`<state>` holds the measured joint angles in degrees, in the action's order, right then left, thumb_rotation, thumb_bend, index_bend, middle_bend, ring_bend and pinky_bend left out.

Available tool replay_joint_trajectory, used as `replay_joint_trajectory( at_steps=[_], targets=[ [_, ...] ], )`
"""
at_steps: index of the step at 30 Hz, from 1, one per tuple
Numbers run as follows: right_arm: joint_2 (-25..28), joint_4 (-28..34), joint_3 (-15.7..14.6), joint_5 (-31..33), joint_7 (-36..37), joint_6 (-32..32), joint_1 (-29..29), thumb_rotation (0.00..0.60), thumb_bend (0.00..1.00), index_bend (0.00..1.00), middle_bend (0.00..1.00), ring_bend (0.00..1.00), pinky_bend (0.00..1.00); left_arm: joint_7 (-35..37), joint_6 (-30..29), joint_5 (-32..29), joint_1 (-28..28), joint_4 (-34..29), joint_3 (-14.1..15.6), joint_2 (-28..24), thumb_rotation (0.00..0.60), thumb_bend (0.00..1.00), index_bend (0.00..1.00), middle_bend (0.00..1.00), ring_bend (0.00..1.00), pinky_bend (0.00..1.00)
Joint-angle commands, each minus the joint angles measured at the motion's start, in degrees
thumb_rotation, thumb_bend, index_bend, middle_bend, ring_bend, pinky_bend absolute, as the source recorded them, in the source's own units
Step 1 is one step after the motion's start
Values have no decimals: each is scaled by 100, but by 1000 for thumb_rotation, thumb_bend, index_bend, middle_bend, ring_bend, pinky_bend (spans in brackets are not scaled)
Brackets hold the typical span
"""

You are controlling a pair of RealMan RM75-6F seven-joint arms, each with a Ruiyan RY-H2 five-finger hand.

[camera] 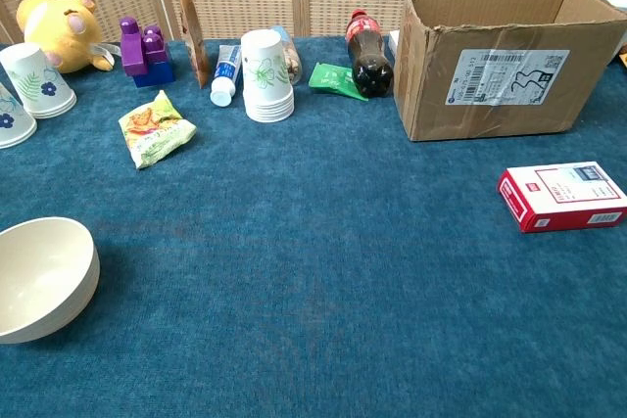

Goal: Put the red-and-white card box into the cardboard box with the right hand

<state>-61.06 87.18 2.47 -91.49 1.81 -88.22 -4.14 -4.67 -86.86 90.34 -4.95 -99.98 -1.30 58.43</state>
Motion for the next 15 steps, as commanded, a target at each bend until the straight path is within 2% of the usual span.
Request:
replay_joint_trajectory(
  at_steps=[1, 9, 15],
  targets=[
    [-9, 42, 7, 57, -49, 116, -49, 425, 0, 0, 0, 0, 35, -10, 80, -40, -50, 21, -19, 35, 600, 377, 92, 0, 0, 0],
    [-21, 153, -9, 27, -101, 298, -163, 427, 0, 0, 0, 0, 35, -113, 258, -99, -185, 2, -71, 87, 600, 376, 93, 0, 0, 0],
    [211, 290, -136, -156, 75, 585, -313, 425, 0, 0, 0, 0, 38, -245, 279, -21, -249, -115, -84, 35, 600, 377, 94, 0, 0, 0]
  ],
)
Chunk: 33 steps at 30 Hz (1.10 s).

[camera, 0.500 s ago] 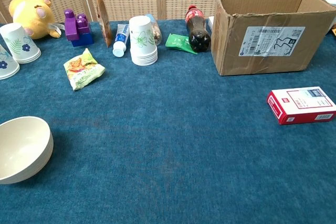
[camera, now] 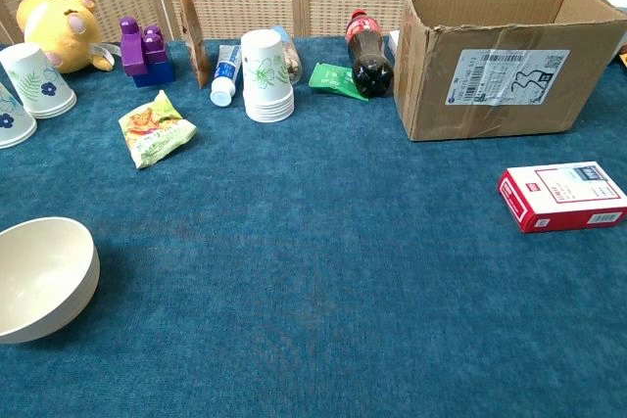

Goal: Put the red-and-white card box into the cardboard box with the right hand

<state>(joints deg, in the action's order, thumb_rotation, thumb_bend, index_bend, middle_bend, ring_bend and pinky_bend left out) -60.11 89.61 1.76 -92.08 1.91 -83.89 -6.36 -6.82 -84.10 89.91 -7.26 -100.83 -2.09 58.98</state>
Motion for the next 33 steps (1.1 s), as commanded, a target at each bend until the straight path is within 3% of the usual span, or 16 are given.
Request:
replay_joint_trajectory(
  at_steps=[1, 11, 19, 33],
  targets=[
    [164, 62, -90, -145, 63, 229, -139, 426, 0, 0, 0, 0, 44, -49, 9, 31, -28, -57, -7, -34, 600, 377, 94, 0, 0, 0],
    [231, 520, -189, -401, -478, 1054, -662, 426, 0, 0, 0, 0, 63, -103, 75, 66, -78, -168, 23, -105, 600, 377, 94, 0, 0, 0],
    [-81, 608, -2, 91, -938, 1982, -1205, 427, 0, 0, 0, 0, 63, -15, 78, -22, -78, -86, 6, -147, 600, 377, 94, 0, 0, 0],
    [-926, -191, 208, 958, -1442, 3193, -1997, 425, 0, 0, 0, 0, 85, 59, 136, -220, -119, 44, -61, -124, 600, 377, 94, 0, 0, 0]
  ],
)
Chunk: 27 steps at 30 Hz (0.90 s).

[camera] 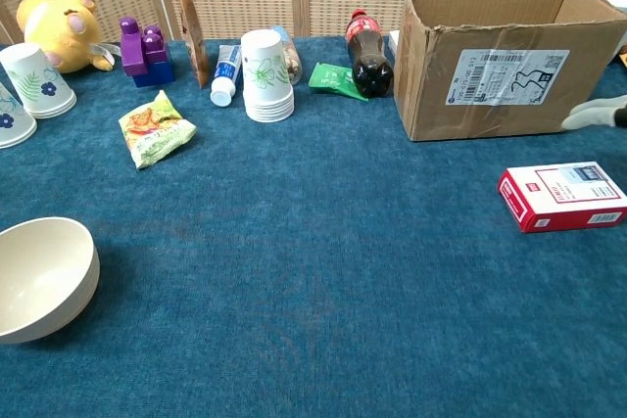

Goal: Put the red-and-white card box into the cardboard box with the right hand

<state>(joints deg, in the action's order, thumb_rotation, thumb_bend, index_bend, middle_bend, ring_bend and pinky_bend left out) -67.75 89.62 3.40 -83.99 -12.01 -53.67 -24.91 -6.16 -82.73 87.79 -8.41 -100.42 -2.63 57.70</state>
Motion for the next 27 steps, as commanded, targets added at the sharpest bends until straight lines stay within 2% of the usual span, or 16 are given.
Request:
replay_joint_trajectory(
  at_steps=[1, 6, 9, 11, 15, 20, 23, 27],
  targets=[
    [-206, -248, 47, 186, -45, 206, -169, 427, 0, 0, 0, 0, 94, -10, -2, -12, -5, 3, -8, 7, 600, 377, 94, 0, 0, 0],
    [-483, -612, 21, 334, 52, 343, -271, 447, 0, 0, 0, 0, 138, -46, -21, -68, 3, 2, -26, 5, 600, 377, 94, 0, 0, 0],
    [-588, -741, -42, 225, 296, 305, -286, 528, 22, 0, 2, 1, 208, -71, -41, -101, 5, 1, -48, -6, 600, 376, 95, 0, 0, 0],
    [-651, -839, -92, 90, 499, 229, -283, 595, 103, 0, 46, 56, 314, -74, -47, -116, 3, -5, -59, -9, 600, 377, 98, 0, 0, 0],
    [-813, -1131, -211, -140, 824, 81, -268, 600, 227, 28, 182, 211, 466, -84, -64, -118, 2, -4, -67, -11, 600, 377, 102, 0, 0, 0],
    [-1062, -1423, -258, -244, 995, -171, -208, 600, 363, 315, 407, 447, 635, -65, -91, -144, 13, 15, -80, -19, 600, 377, 104, 0, 0, 0],
    [-1127, -1476, -252, -229, 954, -269, -180, 600, 388, 389, 465, 506, 651, -61, -92, -157, 17, 23, -80, -27, 600, 376, 104, 0, 0, 0],
    [-1085, -1337, -231, -187, 911, -402, -137, 600, 390, 413, 479, 517, 651, -49, -90, -170, 21, 37, -77, -25, 600, 377, 104, 0, 0, 0]
  ],
)
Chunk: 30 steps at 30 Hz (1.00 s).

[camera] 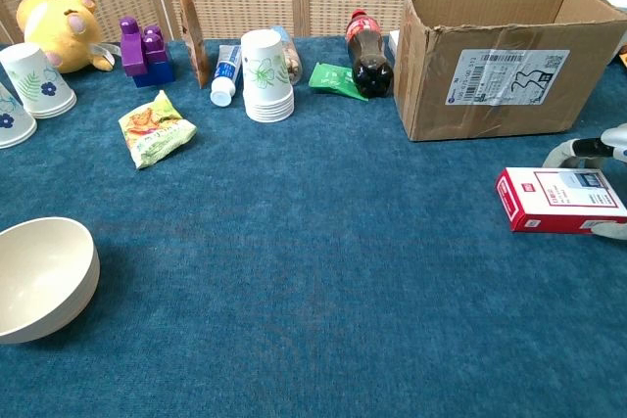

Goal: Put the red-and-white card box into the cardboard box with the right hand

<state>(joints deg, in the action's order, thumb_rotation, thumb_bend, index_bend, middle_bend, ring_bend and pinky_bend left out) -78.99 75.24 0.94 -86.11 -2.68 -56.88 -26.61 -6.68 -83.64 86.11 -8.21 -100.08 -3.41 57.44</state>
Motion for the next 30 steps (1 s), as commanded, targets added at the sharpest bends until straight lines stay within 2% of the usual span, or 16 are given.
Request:
replay_joint_trajectory(
  at_steps=[1, 8, 10, 14, 18, 23, 26, 30],
  targets=[
    [94, 208, 20, 20, -45, -152, 55, 600, 390, 416, 480, 519, 651, 8, 0, -3, 1, 6, 1, 3, 600, 377, 104, 0, 0, 0],
    [764, 1195, 60, -254, -234, -871, 253, 600, 399, 448, 501, 537, 655, 61, 16, 5, -13, 37, 2, 32, 600, 377, 104, 0, 0, 0],
    [1136, 1638, 192, -337, -374, -1126, 263, 600, 400, 446, 501, 537, 662, 80, -1, 49, -16, 37, 7, 23, 600, 376, 104, 0, 0, 0],
    [1662, 2207, 486, -242, -647, -1164, 126, 600, 403, 442, 498, 537, 676, 123, -21, 82, -10, 41, 15, 6, 600, 377, 104, 0, 0, 0],
    [2073, 2535, 996, 223, -1029, -798, -288, 600, 404, 442, 498, 539, 676, 182, -34, 99, 7, 71, 35, -8, 600, 377, 104, 0, 0, 0],
    [2260, 2441, 1575, 1193, -1517, 57, -1028, 600, 404, 443, 496, 542, 677, 216, -83, 82, 52, 106, 46, -26, 600, 377, 104, 0, 0, 0],
    [2236, 2245, 1786, 1745, -1809, 502, -1457, 600, 401, 443, 495, 541, 676, 208, -108, 52, 77, 109, 44, -40, 600, 377, 104, 0, 0, 0],
    [2129, 1905, 1888, 2251, -2213, 907, -1940, 600, 401, 444, 495, 542, 676, 178, -129, -4, 102, 92, 30, -57, 600, 377, 104, 0, 0, 0]
  ],
)
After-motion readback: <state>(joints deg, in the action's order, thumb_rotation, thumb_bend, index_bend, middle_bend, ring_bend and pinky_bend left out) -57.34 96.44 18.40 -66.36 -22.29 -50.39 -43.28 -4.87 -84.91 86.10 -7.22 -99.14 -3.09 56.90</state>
